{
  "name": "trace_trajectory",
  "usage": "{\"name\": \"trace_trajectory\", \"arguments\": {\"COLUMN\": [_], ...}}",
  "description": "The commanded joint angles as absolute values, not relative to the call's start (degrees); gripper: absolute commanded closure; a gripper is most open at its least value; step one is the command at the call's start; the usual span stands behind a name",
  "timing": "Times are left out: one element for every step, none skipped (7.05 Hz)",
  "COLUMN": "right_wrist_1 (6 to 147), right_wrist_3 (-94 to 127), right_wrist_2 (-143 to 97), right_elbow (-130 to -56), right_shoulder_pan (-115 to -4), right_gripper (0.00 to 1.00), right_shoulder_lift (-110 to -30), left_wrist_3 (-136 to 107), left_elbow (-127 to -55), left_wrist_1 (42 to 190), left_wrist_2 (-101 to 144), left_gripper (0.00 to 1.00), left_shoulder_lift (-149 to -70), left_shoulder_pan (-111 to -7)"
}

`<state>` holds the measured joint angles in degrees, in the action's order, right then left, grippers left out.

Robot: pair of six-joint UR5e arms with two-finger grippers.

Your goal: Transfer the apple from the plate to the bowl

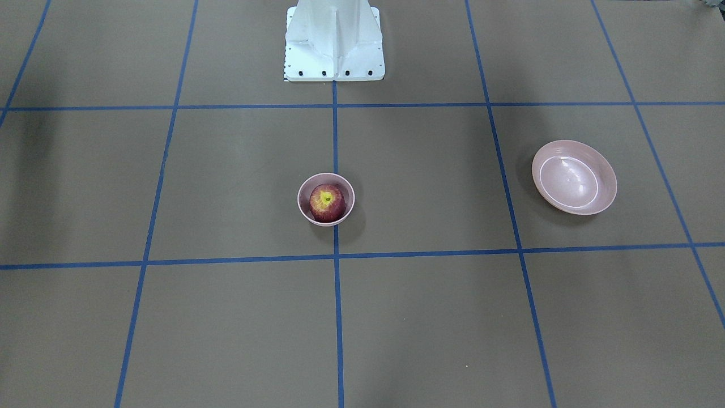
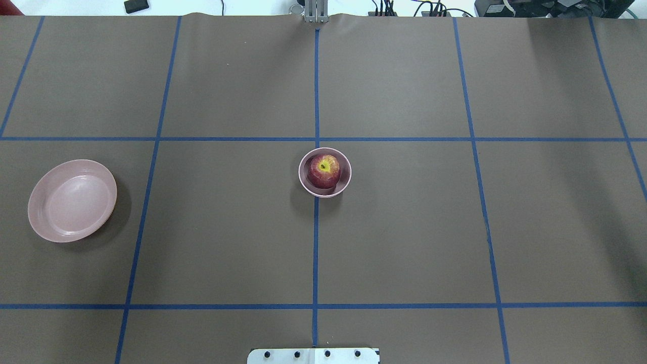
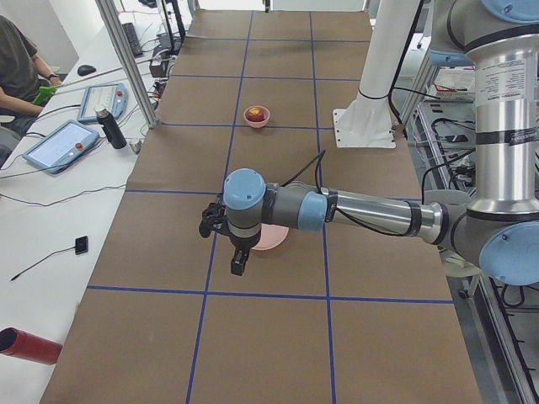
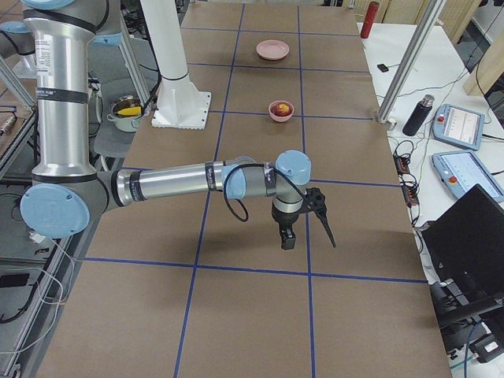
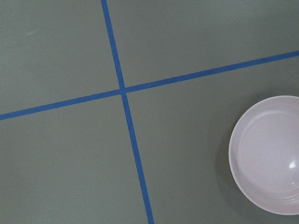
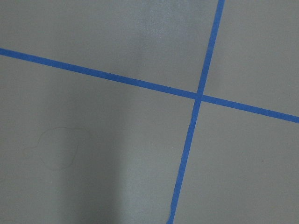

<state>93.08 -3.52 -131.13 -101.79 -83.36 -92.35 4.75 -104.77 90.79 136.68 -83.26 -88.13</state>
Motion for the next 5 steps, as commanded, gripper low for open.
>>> {"name": "trace_trajectory", "arguments": {"right_wrist_1": [93.2,93.1,93.1,93.1,93.1], "right_wrist_3": [-3.3,-3.2,-3.3,-3.2,-3.0], "right_wrist_2": [-131.3,-131.0,-130.4,-130.3,-130.7], "right_elbow": [-102.2,-102.4,-102.1,-102.4,-102.3], "right_shoulder_pan": [-83.2,-83.2,-83.3,-83.6,-83.6], "right_gripper": [0.0,0.0,0.0,0.0,0.0], "right_shoulder_lift": [-90.4,-89.7,-88.0,-87.3,-87.3], "left_wrist_3": [4.7,4.7,4.7,4.7,4.8], "left_elbow": [-104.4,-104.5,-104.7,-104.6,-104.3], "left_wrist_1": [90.8,90.8,90.8,90.8,90.8], "left_wrist_2": [136.7,136.8,136.7,136.6,136.6], "left_gripper": [0.02,0.02,0.02,0.02,0.02], "left_shoulder_lift": [-83.2,-83.1,-83.2,-83.2,-83.2], "left_shoulder_pan": [-88.2,-88.2,-88.2,-88.2,-88.1]}}
